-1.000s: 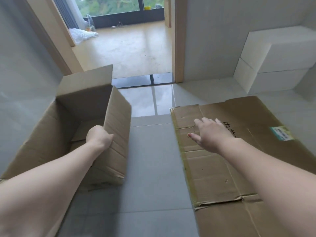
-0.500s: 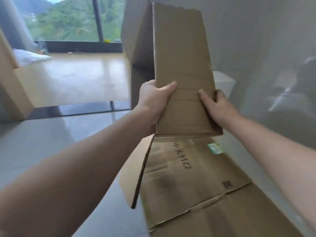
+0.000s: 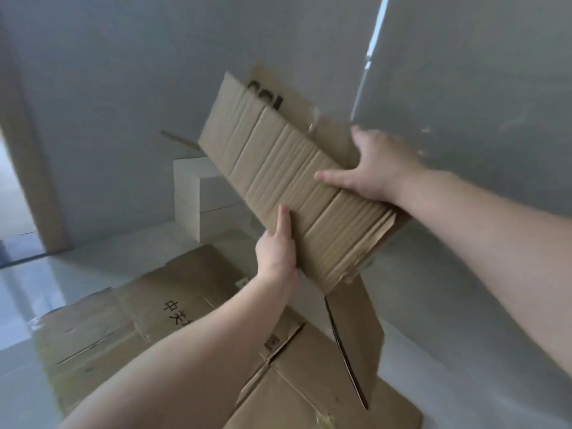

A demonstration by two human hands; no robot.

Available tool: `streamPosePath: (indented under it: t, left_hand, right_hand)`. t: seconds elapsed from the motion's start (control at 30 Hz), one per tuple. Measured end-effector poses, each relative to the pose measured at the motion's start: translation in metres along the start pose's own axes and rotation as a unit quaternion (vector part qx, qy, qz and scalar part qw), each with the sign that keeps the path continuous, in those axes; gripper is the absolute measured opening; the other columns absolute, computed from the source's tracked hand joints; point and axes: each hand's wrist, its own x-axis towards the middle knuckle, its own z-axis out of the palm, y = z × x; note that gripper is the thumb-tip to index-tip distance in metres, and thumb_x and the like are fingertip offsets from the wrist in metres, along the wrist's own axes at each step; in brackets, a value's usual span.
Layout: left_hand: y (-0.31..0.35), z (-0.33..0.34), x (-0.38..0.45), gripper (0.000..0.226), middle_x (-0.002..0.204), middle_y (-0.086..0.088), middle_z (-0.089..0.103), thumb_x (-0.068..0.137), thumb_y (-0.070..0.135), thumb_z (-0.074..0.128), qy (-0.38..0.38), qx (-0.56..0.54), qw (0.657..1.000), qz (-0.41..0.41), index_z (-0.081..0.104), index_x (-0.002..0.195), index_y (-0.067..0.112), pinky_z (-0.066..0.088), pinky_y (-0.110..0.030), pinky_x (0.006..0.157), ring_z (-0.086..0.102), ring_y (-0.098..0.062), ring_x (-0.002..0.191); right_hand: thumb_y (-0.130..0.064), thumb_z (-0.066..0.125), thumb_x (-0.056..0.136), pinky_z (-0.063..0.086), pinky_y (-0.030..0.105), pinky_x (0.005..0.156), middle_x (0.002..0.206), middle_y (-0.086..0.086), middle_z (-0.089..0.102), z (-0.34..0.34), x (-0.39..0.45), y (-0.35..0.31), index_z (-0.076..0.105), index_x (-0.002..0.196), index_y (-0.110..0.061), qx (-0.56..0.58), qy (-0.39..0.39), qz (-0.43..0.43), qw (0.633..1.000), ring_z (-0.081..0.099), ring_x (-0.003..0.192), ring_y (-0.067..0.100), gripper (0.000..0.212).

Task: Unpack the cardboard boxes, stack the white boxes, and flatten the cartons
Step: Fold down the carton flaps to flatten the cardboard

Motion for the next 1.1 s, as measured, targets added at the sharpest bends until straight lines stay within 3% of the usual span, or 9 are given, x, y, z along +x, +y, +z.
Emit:
streamPosePath:
  t: [0.13, 0.23, 0.37, 0.5, 0.63, 0.7, 0.87, 0.97, 1.1]
  left_hand:
    - [-0.054, -0.079, -0.018, 0.085, 0.11, -0.004, 0.064, 0.071, 0.076, 0.053, 0.07, 0.234, 0.966, -0.087, 0.055, 0.12, 0.006, 0.05, -0.037, 0.091, 0.062, -0.021, 0.097]
    - [-0.071, -0.135, -0.029, 0.103, 0.127, -0.011, 0.049, 0.073, 0.081, 0.04, 0.12, 0.351, 0.914, -0.163, 0.024, 0.142, 0.007, 0.044, -0.039, 0.098, 0.053, -0.033, 0.114]
    - [-0.059, -0.173, -0.028, 0.077, 0.153, -0.007, 0.029, 0.089, 0.066, 0.029, 0.085, 0.501, 0.861, 0.003, 0.018, 0.149, 0.02, 0.028, -0.037, 0.107, 0.032, -0.026, 0.137]
    - [-0.037, -0.192, -0.018, 0.06, 0.152, -0.001, 0.031, 0.095, 0.05, 0.034, 0.006, 0.674, 0.711, 0.198, 0.028, 0.147, 0.019, 0.023, -0.038, 0.114, 0.026, -0.017, 0.14]
    - [-0.05, -0.185, -0.017, 0.062, 0.157, 0.003, 0.02, 0.096, 0.051, 0.034, -0.164, 0.789, 0.564, 0.18, 0.024, 0.149, 0.022, 0.008, -0.033, 0.117, 0.011, -0.013, 0.145]
    - [-0.063, -0.174, -0.019, 0.057, 0.156, 0.004, 0.022, 0.096, 0.05, 0.033, -0.217, 0.802, 0.521, 0.193, 0.029, 0.146, 0.024, 0.005, -0.031, 0.115, 0.012, -0.012, 0.144]
    - [-0.092, -0.141, -0.019, 0.058, 0.154, 0.004, 0.026, 0.096, 0.054, 0.028, -0.263, 0.815, 0.475, 0.202, 0.029, 0.146, 0.025, 0.009, -0.037, 0.118, 0.015, -0.015, 0.143]
    - [-0.111, -0.099, -0.018, 0.059, 0.155, 0.001, 0.024, 0.095, 0.057, 0.027, -0.296, 0.809, 0.475, 0.18, 0.029, 0.145, 0.026, 0.01, -0.037, 0.116, 0.016, -0.018, 0.143]
    - [-0.145, -0.028, -0.027, 0.05, 0.146, 0.003, 0.038, 0.095, 0.052, 0.034, -0.337, 0.781, 0.484, 0.206, 0.038, 0.138, 0.026, 0.021, -0.036, 0.112, 0.029, -0.019, 0.137]
  right_hand:
    - [-0.08, 0.06, 0.061, 0.039, 0.037, 0.101, 0.141, 0.014, 0.044, 0.076, -0.048, -0.029, 0.03, 0.143, -0.011, 0.007, -0.138, -0.008, 0.99, 0.045, 0.127, 0.032, 0.111]
    - [-0.081, 0.058, 0.059, 0.035, 0.038, 0.102, 0.147, 0.011, 0.034, 0.142, -0.105, -0.06, 0.023, 0.145, -0.01, 0.035, -0.23, -0.047, 0.972, 0.039, 0.13, 0.031, 0.117]
    - [-0.085, 0.048, 0.062, 0.029, 0.043, 0.108, 0.158, 0.008, -0.003, 0.193, -0.141, -0.087, 0.007, 0.15, -0.021, 0.14, -0.289, -0.047, 0.946, 0.026, 0.138, 0.035, 0.116]
    - [-0.08, 0.024, 0.081, 0.004, 0.05, 0.116, 0.16, 0.005, -0.004, 0.224, -0.159, -0.071, 0.009, 0.152, -0.022, 0.047, -0.395, -0.123, 0.909, 0.001, 0.146, 0.03, 0.092]
    - [-0.071, 0.021, 0.089, -0.001, 0.046, 0.116, 0.159, -0.002, -0.011, 0.24, -0.18, -0.047, 0.003, 0.151, -0.028, 0.047, -0.428, -0.155, 0.889, -0.01, 0.146, 0.022, 0.078]
    - [-0.069, 0.021, 0.091, 0.0, 0.044, 0.117, 0.159, -0.002, -0.01, 0.24, -0.182, -0.039, 0.002, 0.151, -0.028, 0.064, -0.418, -0.164, 0.891, -0.009, 0.146, 0.019, 0.076]
    - [-0.066, 0.026, 0.092, 0.011, 0.042, 0.118, 0.16, 0.001, 0.004, 0.222, -0.184, 0.006, 0.014, 0.151, -0.025, 0.068, -0.42, -0.124, 0.897, 0.005, 0.146, 0.021, 0.073]
    - [-0.064, 0.031, 0.092, 0.018, 0.043, 0.116, 0.159, 0.003, 0.01, 0.209, -0.193, 0.056, 0.018, 0.15, -0.025, 0.056, -0.427, -0.062, 0.901, 0.012, 0.145, 0.022, 0.072]
    - [-0.063, 0.035, 0.092, 0.026, 0.042, 0.113, 0.157, 0.004, 0.019, 0.197, -0.218, 0.128, 0.022, 0.149, -0.023, 0.061, -0.413, 0.023, 0.909, 0.023, 0.142, 0.024, 0.072]
